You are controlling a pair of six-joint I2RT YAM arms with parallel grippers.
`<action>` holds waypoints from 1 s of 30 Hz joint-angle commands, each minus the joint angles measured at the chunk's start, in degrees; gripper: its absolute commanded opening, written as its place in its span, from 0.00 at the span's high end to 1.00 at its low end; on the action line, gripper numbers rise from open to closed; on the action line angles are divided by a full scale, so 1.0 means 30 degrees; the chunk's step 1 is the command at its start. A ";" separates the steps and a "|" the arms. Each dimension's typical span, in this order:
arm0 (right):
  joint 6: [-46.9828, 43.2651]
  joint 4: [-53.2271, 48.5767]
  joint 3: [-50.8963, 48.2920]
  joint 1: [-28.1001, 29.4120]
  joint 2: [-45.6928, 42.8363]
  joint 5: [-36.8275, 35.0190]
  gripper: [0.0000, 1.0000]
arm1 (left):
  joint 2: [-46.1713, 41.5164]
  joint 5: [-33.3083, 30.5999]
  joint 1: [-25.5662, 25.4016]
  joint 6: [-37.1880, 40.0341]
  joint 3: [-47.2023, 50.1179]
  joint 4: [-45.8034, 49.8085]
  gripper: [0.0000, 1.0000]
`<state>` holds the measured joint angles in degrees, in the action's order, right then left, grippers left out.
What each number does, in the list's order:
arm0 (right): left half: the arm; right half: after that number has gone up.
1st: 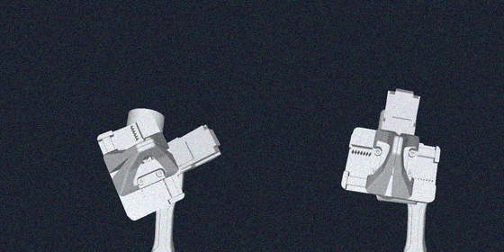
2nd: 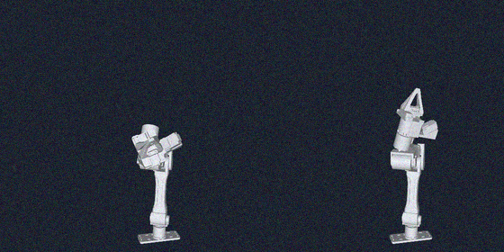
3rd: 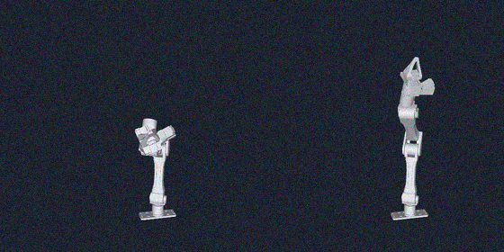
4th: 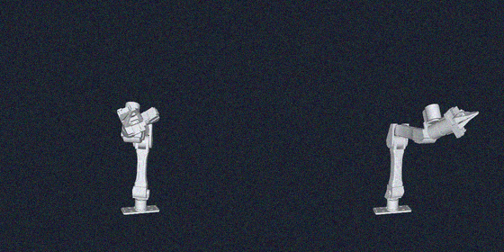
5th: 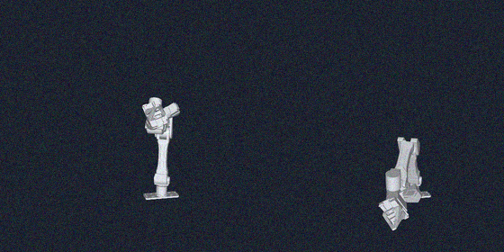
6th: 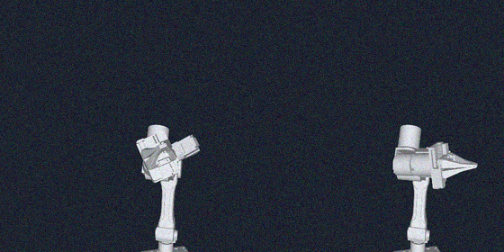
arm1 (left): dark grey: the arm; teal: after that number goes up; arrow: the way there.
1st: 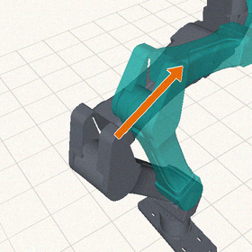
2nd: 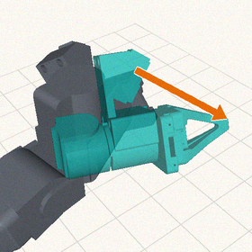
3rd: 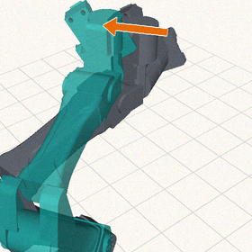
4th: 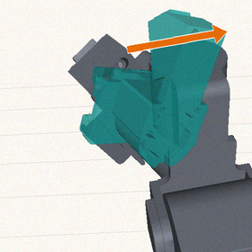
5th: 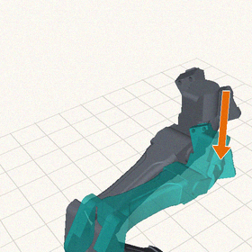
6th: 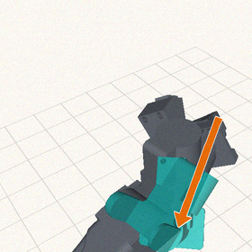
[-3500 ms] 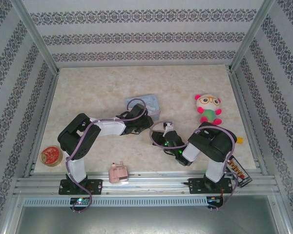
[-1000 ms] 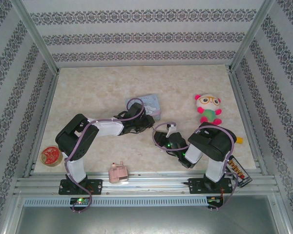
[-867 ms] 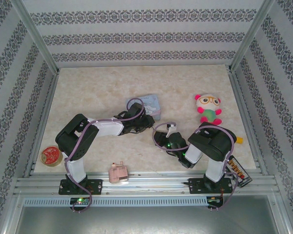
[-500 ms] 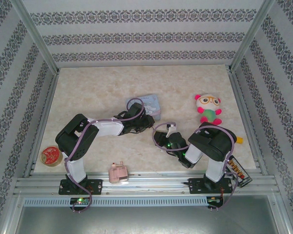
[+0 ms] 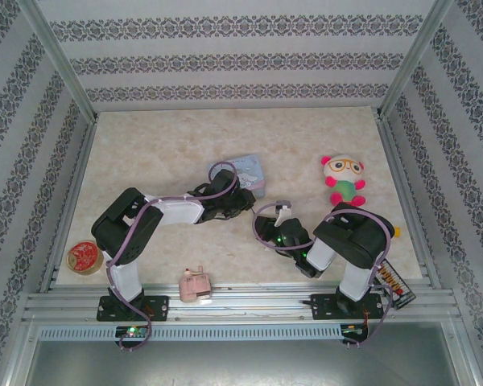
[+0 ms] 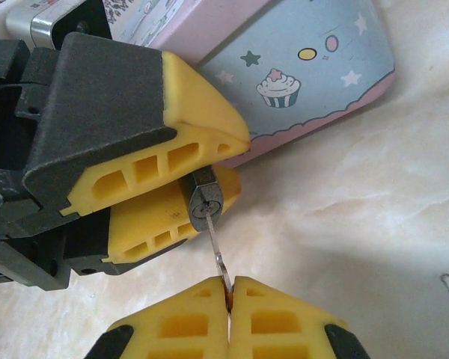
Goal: Unlock a padlock with a key
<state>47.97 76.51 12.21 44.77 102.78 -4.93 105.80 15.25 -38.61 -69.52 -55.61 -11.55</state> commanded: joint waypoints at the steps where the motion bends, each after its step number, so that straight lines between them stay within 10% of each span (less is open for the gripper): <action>1: -0.0315 0.0952 -0.0173 0.0163 -0.0251 0.0042 1.00 | 0.0596 0.1498 0.0047 -0.1411 0.0498 0.0170 0.84; 30: 0.0885 0.0951 0.0413 -0.0765 0.0163 0.0718 1.00 | 0.0593 0.1635 0.0038 -0.1140 0.0495 0.0334 0.84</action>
<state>49.65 77.45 13.15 43.53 104.71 -3.29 105.82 15.25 -38.61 -69.47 -55.57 -11.68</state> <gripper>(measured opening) 0.062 0.316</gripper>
